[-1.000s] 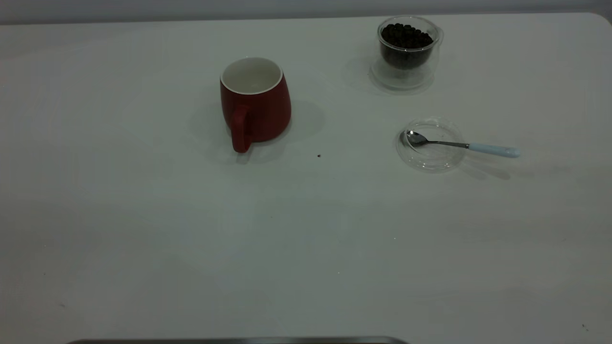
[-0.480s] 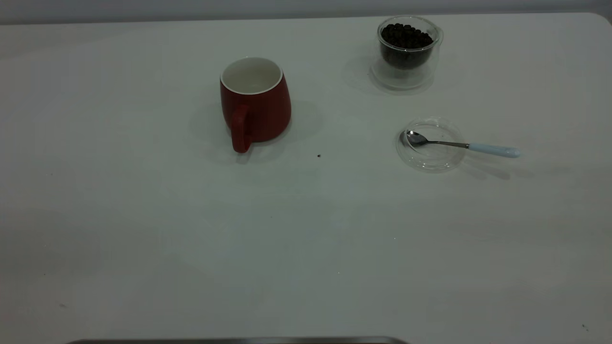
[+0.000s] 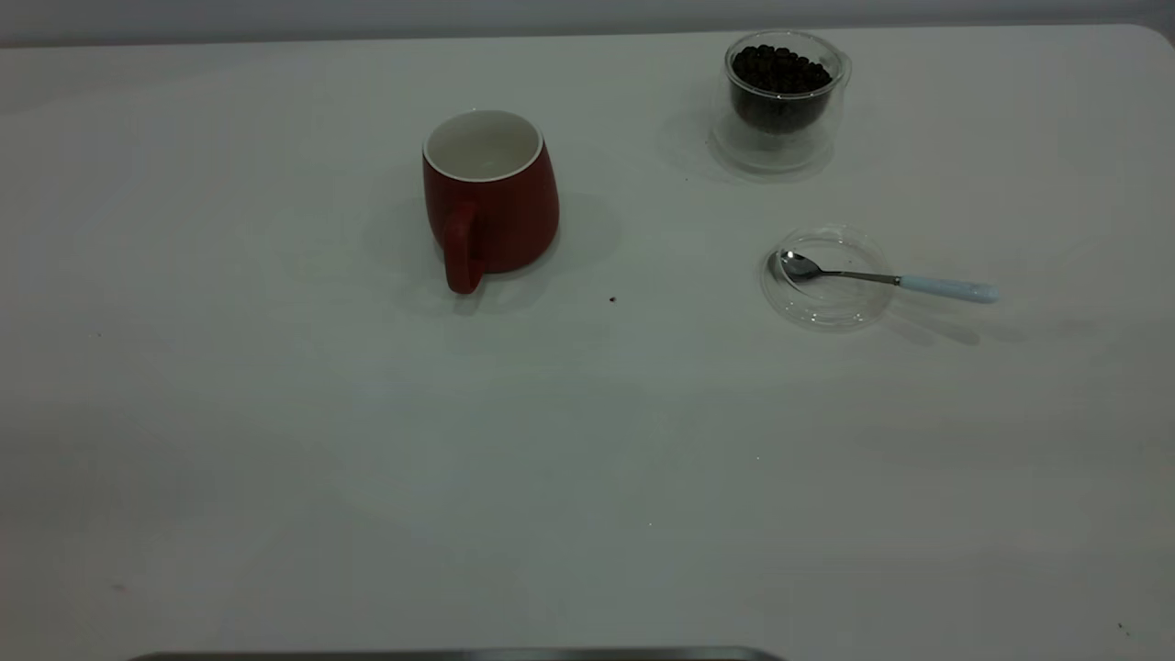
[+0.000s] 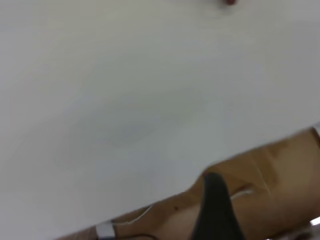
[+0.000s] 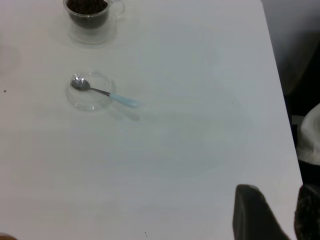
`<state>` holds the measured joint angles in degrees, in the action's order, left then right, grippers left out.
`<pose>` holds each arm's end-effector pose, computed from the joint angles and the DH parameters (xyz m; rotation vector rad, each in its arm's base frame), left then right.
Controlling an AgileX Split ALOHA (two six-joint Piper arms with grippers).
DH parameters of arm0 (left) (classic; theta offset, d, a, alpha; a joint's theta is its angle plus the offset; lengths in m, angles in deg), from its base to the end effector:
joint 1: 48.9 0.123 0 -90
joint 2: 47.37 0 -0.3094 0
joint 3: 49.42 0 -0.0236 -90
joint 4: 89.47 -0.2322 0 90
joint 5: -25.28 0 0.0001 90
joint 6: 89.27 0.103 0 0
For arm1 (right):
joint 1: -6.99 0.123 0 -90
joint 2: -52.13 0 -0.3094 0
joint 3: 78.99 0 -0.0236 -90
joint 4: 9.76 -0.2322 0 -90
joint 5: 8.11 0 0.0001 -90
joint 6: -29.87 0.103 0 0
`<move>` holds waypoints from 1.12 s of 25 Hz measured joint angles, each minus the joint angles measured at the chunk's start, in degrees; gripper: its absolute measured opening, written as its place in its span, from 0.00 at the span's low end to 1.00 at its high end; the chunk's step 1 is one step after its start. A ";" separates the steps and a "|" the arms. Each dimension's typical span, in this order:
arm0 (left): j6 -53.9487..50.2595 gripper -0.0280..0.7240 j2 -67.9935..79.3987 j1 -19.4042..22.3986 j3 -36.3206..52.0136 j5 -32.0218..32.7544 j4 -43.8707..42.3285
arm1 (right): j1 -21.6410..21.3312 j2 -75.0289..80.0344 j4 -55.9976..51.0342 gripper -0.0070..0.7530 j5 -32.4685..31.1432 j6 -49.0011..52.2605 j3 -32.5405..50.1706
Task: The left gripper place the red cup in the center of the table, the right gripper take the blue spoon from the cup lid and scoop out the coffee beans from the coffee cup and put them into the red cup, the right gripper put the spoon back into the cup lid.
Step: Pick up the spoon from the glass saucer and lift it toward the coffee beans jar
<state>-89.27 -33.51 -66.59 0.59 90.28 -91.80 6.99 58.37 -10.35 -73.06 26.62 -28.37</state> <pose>-0.0200 0.0104 0.2559 0.3456 2.2242 -0.1154 -0.0386 0.0010 0.2490 -0.0612 2.1251 -0.0211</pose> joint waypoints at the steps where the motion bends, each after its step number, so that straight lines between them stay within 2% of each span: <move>1: 0.00 0.82 -0.13 3.44 0.00 0.00 0.00 | 0.00 0.00 0.00 0.33 0.00 0.00 0.00; 3: 0.00 0.82 -0.40 10.23 0.00 0.00 0.00 | 0.00 0.00 0.00 0.33 0.00 0.00 0.00; 5: 0.00 0.82 -1.03 14.91 0.00 0.00 0.00 | 0.00 0.00 0.00 0.33 0.00 0.00 0.00; 9: 0.34 0.82 -3.88 19.82 0.00 0.00 0.84 | 0.00 0.00 0.00 0.33 0.00 0.00 0.00; 28: 0.34 0.82 -7.78 20.35 0.00 0.00 1.61 | 0.00 0.00 0.00 0.33 0.00 0.00 0.00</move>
<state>-88.92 -41.28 -46.24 0.59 90.28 -90.19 6.99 58.37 -10.35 -73.06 26.62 -28.37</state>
